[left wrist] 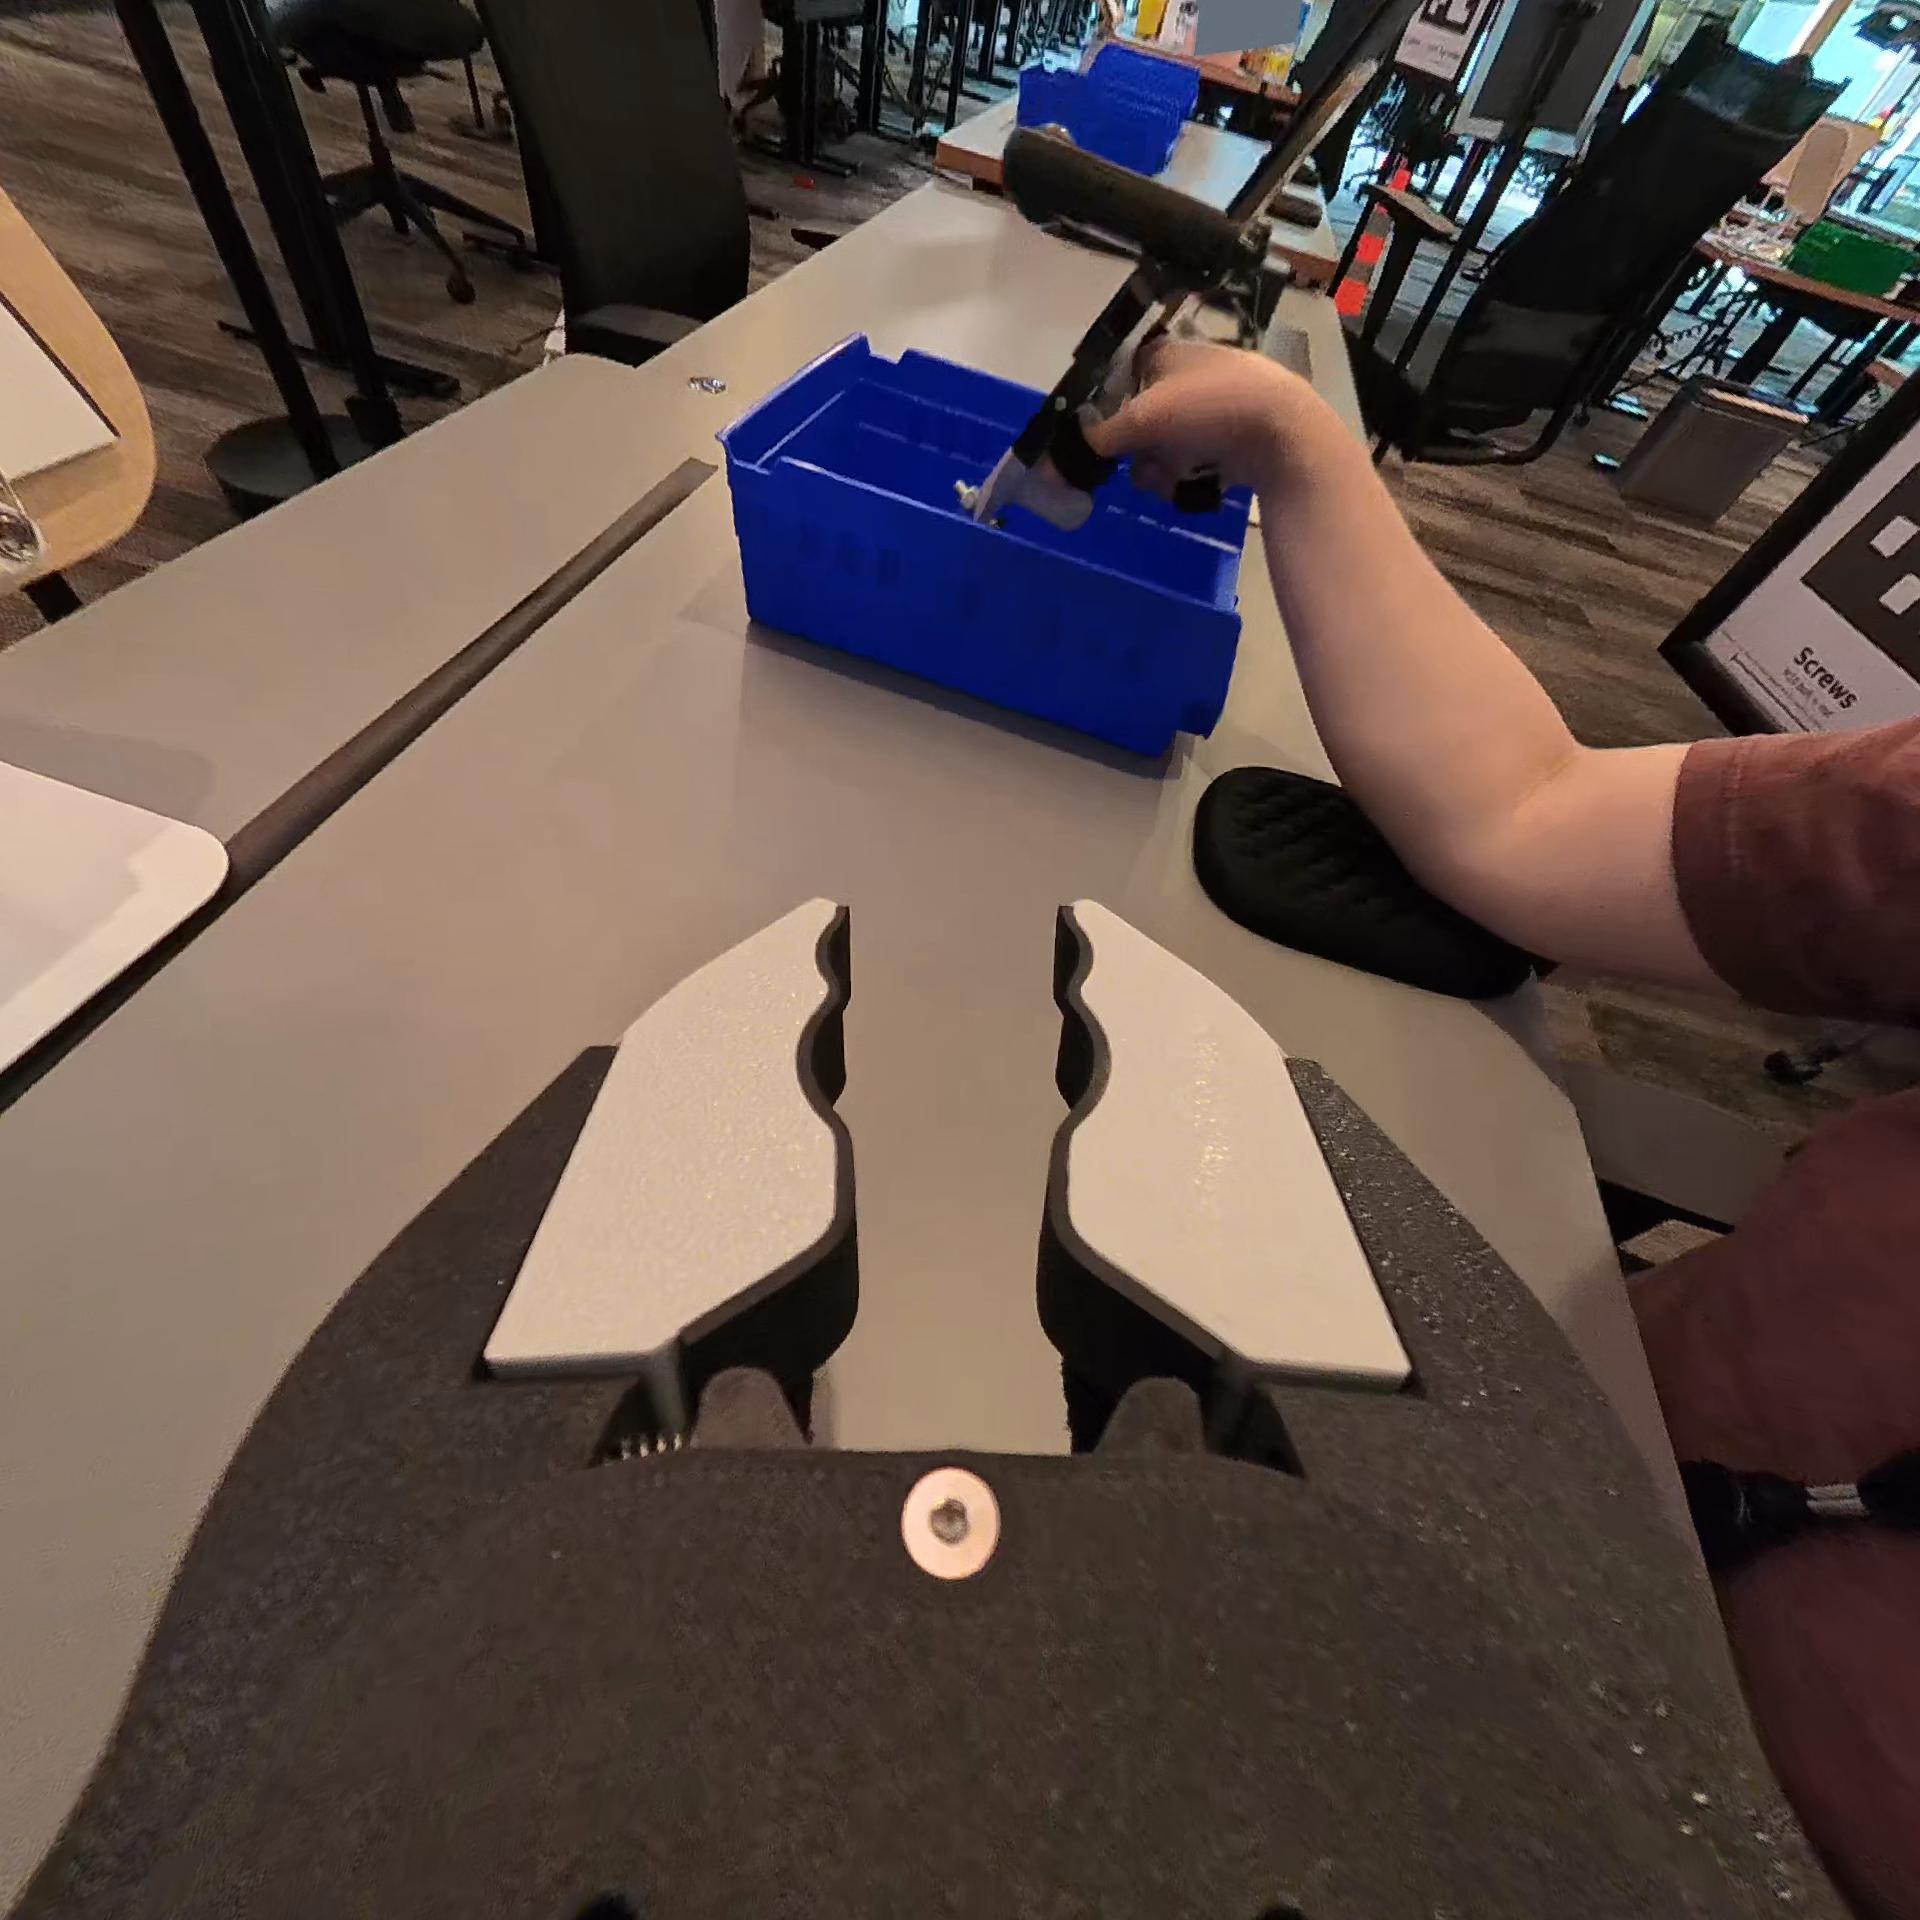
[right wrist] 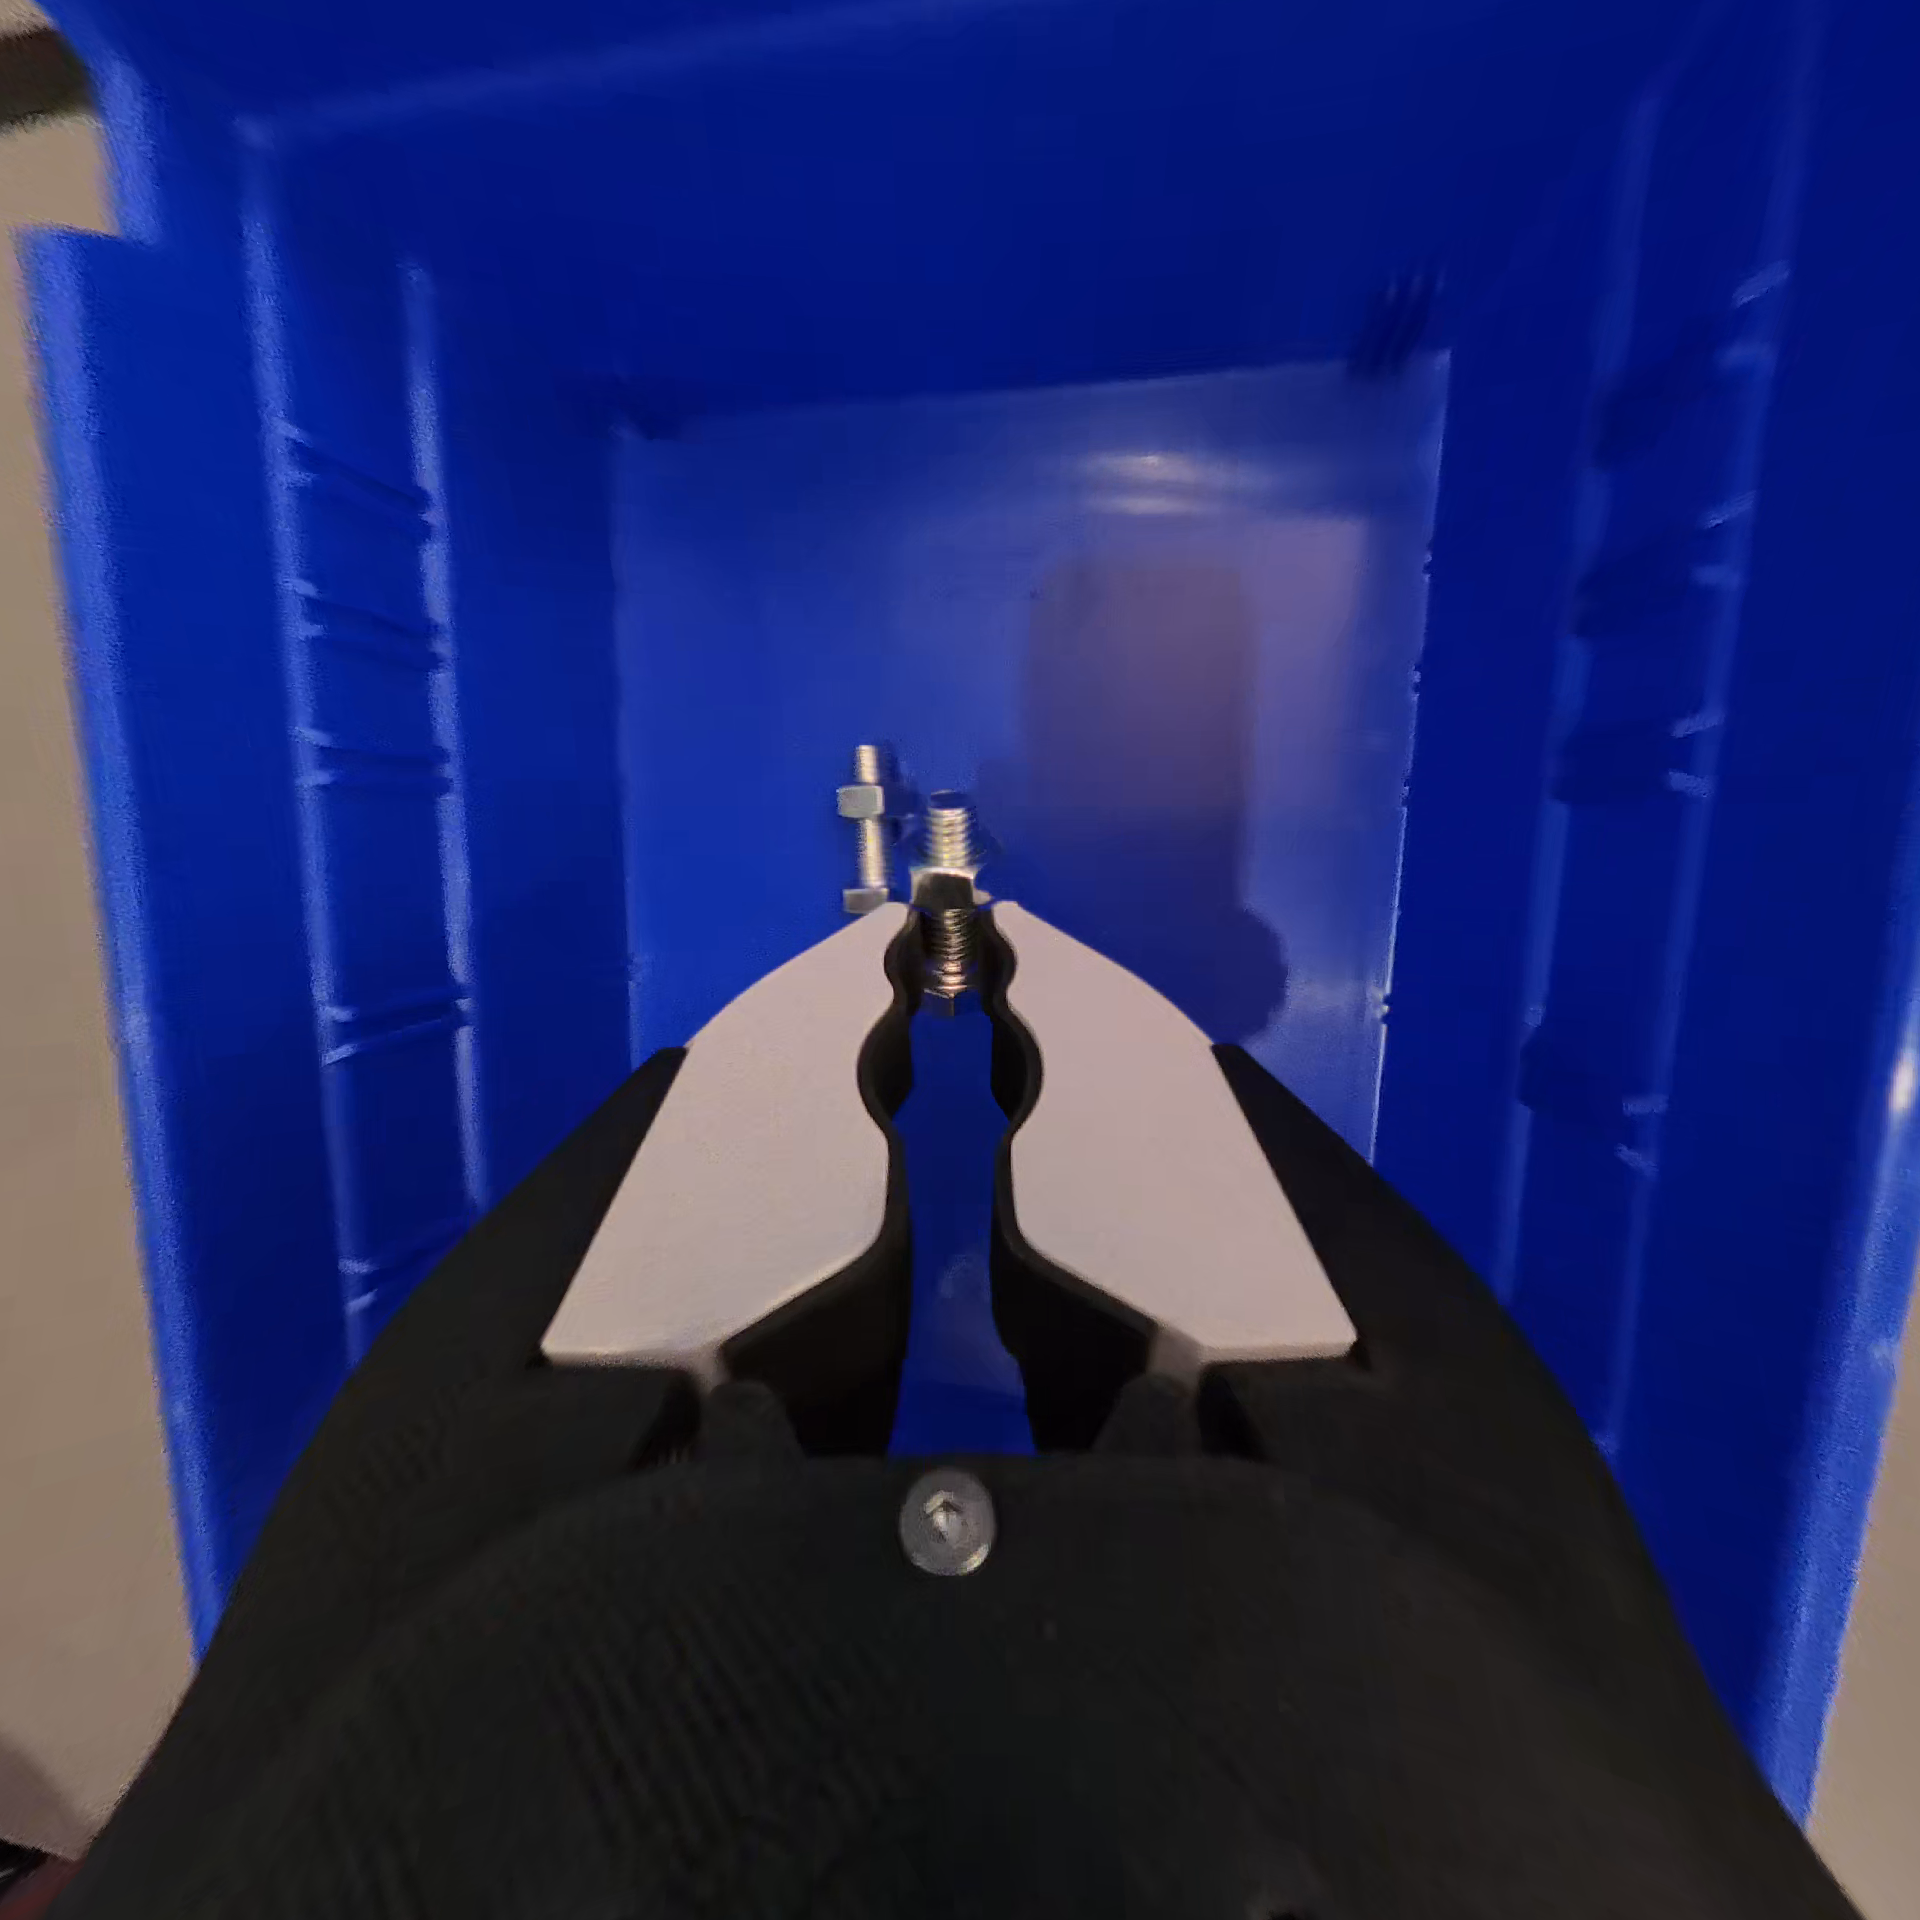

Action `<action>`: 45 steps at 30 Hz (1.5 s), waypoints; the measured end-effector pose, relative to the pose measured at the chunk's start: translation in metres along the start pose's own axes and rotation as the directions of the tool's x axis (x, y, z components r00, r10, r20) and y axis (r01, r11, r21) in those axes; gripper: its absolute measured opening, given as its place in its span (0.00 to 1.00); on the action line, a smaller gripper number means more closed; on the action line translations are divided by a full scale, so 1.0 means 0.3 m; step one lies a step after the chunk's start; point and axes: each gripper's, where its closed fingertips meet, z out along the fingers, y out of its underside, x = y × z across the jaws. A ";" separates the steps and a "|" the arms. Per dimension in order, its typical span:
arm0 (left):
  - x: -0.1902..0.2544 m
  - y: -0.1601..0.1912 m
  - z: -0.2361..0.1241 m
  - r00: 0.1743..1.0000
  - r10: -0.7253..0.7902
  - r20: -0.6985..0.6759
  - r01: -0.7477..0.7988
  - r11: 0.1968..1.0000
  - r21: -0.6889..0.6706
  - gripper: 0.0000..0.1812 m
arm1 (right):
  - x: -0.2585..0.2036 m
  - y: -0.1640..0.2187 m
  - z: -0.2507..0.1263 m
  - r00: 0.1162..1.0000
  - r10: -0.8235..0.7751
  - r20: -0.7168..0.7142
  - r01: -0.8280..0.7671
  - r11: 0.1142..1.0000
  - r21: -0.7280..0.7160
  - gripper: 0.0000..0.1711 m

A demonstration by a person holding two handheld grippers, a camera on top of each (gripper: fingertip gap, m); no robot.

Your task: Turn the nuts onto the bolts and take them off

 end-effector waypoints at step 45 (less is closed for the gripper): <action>-0.454 -0.023 -0.462 0.380 -0.084 0.921 -0.062 0.991 0.116 0.43 | -1.360 -0.176 -0.243 0.749 -0.649 -0.134 0.438 0.332 0.835 0.47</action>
